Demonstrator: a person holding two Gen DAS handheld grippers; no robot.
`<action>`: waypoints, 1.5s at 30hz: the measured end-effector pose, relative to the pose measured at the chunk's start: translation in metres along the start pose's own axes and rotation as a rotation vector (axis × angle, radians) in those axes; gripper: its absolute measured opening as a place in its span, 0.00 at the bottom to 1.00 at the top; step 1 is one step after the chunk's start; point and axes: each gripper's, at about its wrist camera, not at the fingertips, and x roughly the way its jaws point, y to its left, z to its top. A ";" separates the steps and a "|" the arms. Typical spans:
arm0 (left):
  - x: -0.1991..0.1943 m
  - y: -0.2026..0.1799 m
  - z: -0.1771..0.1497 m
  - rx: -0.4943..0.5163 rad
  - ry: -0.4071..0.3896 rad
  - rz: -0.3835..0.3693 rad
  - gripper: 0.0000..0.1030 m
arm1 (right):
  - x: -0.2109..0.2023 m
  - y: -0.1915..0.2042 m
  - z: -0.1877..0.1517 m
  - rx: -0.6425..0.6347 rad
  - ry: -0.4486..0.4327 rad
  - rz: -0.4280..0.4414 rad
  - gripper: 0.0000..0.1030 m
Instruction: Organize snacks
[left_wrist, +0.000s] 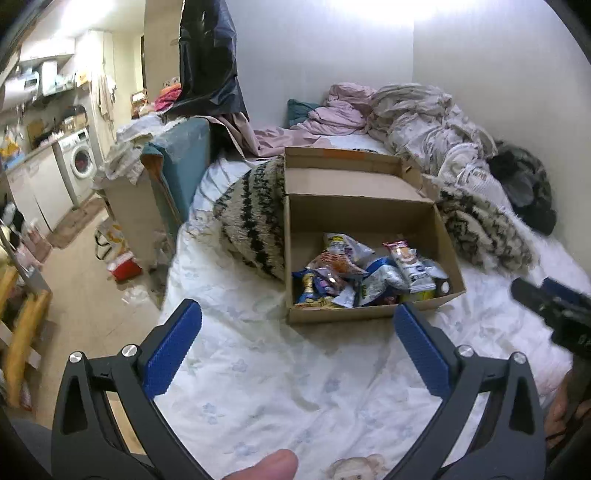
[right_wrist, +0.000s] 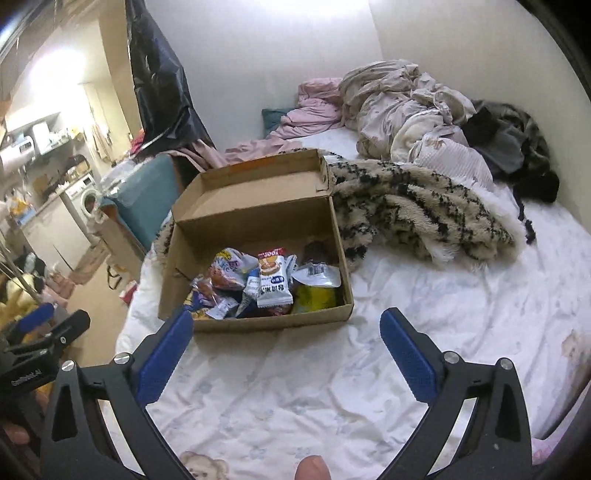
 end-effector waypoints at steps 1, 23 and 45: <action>0.004 0.002 0.000 -0.023 0.016 -0.012 1.00 | 0.003 0.002 -0.001 -0.006 0.001 -0.003 1.00; 0.015 0.005 -0.004 -0.039 0.050 -0.006 1.00 | 0.026 0.021 -0.006 -0.073 0.008 -0.035 1.00; 0.019 0.007 -0.007 -0.041 0.064 -0.005 1.00 | 0.027 0.022 -0.008 -0.080 0.014 -0.033 1.00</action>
